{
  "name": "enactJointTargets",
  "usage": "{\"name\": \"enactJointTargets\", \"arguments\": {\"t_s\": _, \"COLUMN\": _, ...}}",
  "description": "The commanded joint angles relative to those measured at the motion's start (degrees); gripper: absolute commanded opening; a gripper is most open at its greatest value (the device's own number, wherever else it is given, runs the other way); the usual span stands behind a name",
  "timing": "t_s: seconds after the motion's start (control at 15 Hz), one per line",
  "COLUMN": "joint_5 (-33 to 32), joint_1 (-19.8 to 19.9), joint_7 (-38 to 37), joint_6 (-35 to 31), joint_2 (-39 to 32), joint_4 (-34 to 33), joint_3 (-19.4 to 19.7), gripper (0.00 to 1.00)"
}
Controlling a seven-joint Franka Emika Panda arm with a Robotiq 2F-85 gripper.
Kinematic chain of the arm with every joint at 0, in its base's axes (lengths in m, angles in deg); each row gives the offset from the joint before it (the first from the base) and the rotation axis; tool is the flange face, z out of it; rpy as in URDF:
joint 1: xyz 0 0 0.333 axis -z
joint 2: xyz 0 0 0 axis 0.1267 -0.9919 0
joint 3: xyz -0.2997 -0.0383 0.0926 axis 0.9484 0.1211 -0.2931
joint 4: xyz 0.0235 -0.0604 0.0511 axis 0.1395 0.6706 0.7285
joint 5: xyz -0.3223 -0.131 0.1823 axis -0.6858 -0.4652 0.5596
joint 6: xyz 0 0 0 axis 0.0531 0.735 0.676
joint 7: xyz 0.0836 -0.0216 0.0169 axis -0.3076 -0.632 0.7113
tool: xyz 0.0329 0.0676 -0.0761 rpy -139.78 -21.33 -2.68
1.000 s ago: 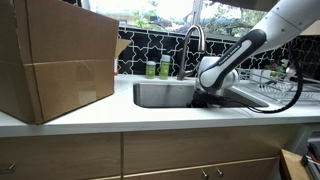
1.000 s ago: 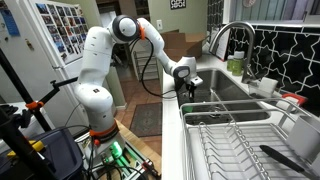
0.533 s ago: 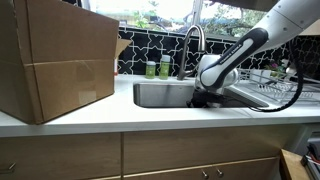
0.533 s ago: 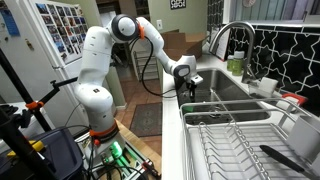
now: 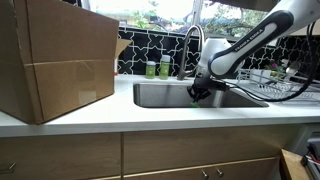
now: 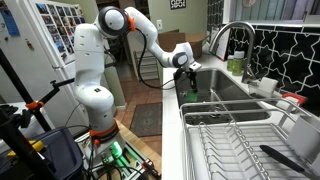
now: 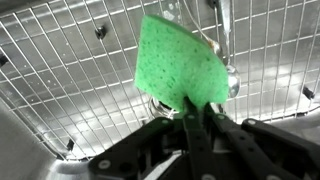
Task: Close the tap using the faucet, pick remove the blue sponge from the sink and use it to wipe the front edge of the sink
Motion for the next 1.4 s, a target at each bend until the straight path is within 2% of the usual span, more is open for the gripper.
{"name": "enactJointTargets", "arguments": {"t_s": 0.0, "joint_5": -8.2, "joint_1": -0.4, "joint_7": -6.4, "joint_6": 1.9, "joint_2": 7.8, "joint_4": 4.3, "joint_3": 0.4, "gripper": 0.06}}
{"name": "enactJointTargets", "arguments": {"t_s": 0.13, "joint_5": -10.5, "joint_1": 0.9, "joint_7": -7.7, "joint_6": 3.9, "joint_2": 11.3, "joint_4": 5.4, "joint_3": -1.0, "gripper": 0.06}}
{"name": "enactJointTargets", "arguments": {"t_s": 0.27, "joint_5": -9.6, "joint_1": 2.5, "joint_7": -5.7, "joint_6": 6.2, "joint_2": 15.1, "joint_4": 7.0, "joint_3": -3.1, "gripper": 0.06}}
{"name": "enactJointTargets", "arguments": {"t_s": 0.67, "joint_5": -5.7, "joint_1": 6.4, "joint_7": -2.3, "joint_6": 19.7, "joint_2": 23.5, "joint_4": 9.0, "joint_3": -8.4, "gripper": 0.06}}
{"name": "enactJointTargets", "arguments": {"t_s": 1.07, "joint_5": 0.6, "joint_1": 8.7, "joint_7": 4.3, "joint_6": 28.0, "joint_2": 24.3, "joint_4": 9.8, "joint_3": -10.3, "gripper": 0.06}}
{"name": "enactJointTargets", "arguments": {"t_s": 1.33, "joint_5": 2.2, "joint_1": 9.8, "joint_7": 4.9, "joint_6": 29.5, "joint_2": 23.9, "joint_4": 10.9, "joint_3": -10.8, "gripper": 0.10}}
